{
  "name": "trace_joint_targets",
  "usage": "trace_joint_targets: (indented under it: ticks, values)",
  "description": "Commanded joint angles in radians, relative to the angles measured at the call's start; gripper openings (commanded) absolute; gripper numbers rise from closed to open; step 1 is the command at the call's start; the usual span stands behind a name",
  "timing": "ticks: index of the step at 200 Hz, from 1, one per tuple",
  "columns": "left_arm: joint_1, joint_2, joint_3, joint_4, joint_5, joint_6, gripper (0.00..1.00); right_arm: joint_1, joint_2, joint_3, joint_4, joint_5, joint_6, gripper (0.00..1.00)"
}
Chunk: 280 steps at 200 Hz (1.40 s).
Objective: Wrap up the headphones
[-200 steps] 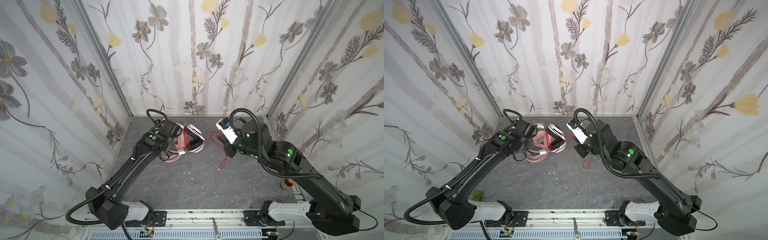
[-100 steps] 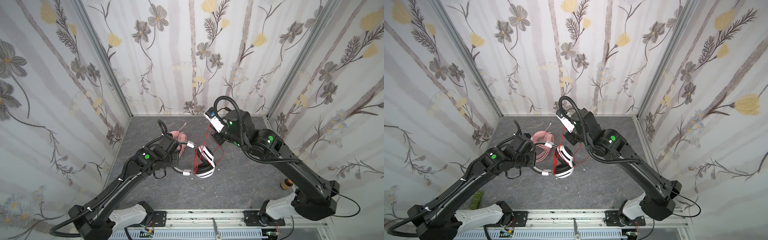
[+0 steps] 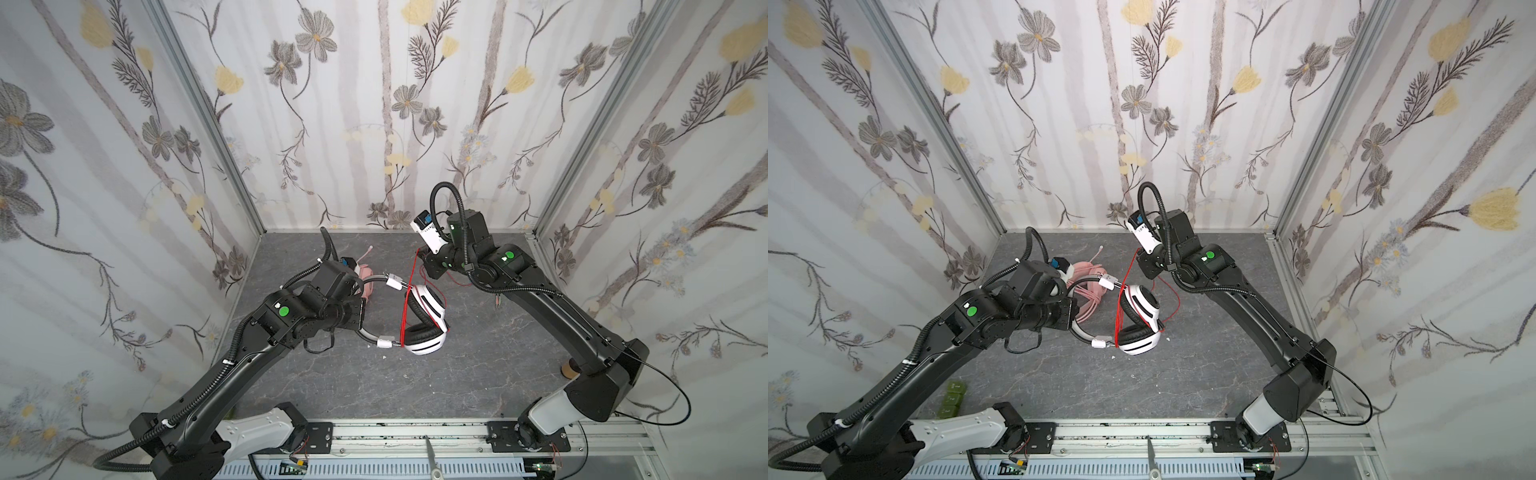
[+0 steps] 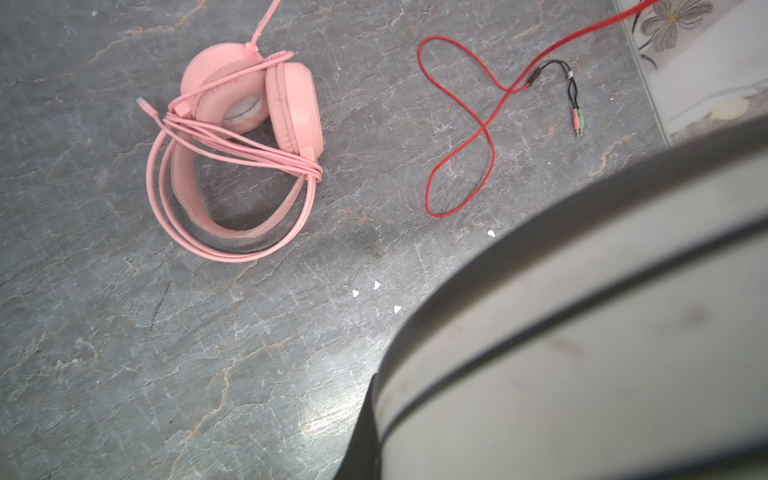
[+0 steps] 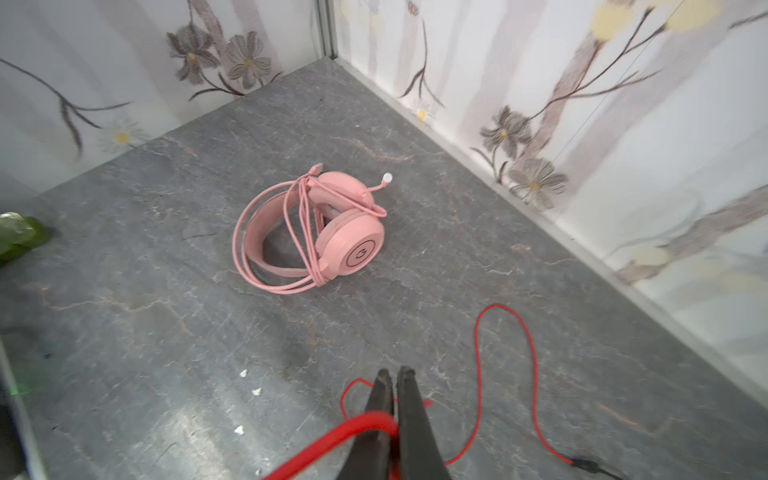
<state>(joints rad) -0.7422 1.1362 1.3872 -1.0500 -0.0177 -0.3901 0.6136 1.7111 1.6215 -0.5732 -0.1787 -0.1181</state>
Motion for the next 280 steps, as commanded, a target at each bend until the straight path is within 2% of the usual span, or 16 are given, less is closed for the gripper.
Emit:
trace_joint_targets:
  ticks: [1,15,28,63,88,108,120,136,178,202,224,240,251,272,280]
  values:
    - [0.005,0.000,0.036,0.039,0.087,0.027,0.00,-0.090,0.002,-0.110,0.198,-0.486,0.102,0.32]
    - [0.026,0.004,0.056,0.054,0.116,0.022,0.00,-0.146,0.024,-0.202,0.274,-0.692,0.185,0.35]
    - [0.052,0.021,0.094,0.048,0.136,0.018,0.00,-0.170,0.023,-0.297,0.338,-0.784,0.240,0.36]
    - [0.124,0.082,0.176,0.033,0.142,0.032,0.00,-0.184,-0.102,-0.580,0.543,-0.752,0.349,0.45]
    - [0.153,0.115,0.207,0.032,0.147,0.040,0.00,-0.191,-0.187,-0.672,0.552,-0.715,0.353,0.47]
    - [0.162,0.131,0.217,0.012,0.097,0.016,0.00,-0.215,-0.239,-0.712,0.531,-0.687,0.338,0.48]
    - [0.170,0.150,0.212,0.000,0.067,-0.010,0.00,-0.234,-0.271,-0.722,0.507,-0.650,0.331,0.49]
    - [0.180,0.153,0.193,-0.001,0.053,-0.039,0.00,-0.252,-0.320,-0.717,0.470,-0.587,0.328,0.55]
    - [0.195,0.176,0.117,0.033,0.059,-0.067,0.00,-0.245,-0.448,-0.579,0.262,-0.342,0.257,0.54]
    - [0.195,0.206,0.106,0.043,0.065,-0.064,0.00,-0.143,-0.509,-0.472,0.133,-0.179,0.154,0.54]
    - [0.195,0.240,0.106,0.040,0.074,-0.068,0.00,-0.014,-0.491,-0.370,0.004,-0.121,0.100,0.56]
    - [0.194,0.257,0.104,0.040,0.087,-0.076,0.00,0.061,-0.479,-0.331,-0.052,-0.077,0.088,0.61]
    - [0.195,0.265,0.099,0.041,0.097,-0.082,0.00,0.105,-0.473,-0.311,-0.071,-0.021,0.084,0.67]
    - [0.192,0.273,0.086,0.044,0.112,-0.091,0.00,0.161,-0.424,-0.246,-0.136,0.118,0.081,0.69]
    - [0.190,0.275,0.081,0.044,0.118,-0.093,0.00,0.176,-0.398,-0.216,-0.165,0.157,0.073,0.74]
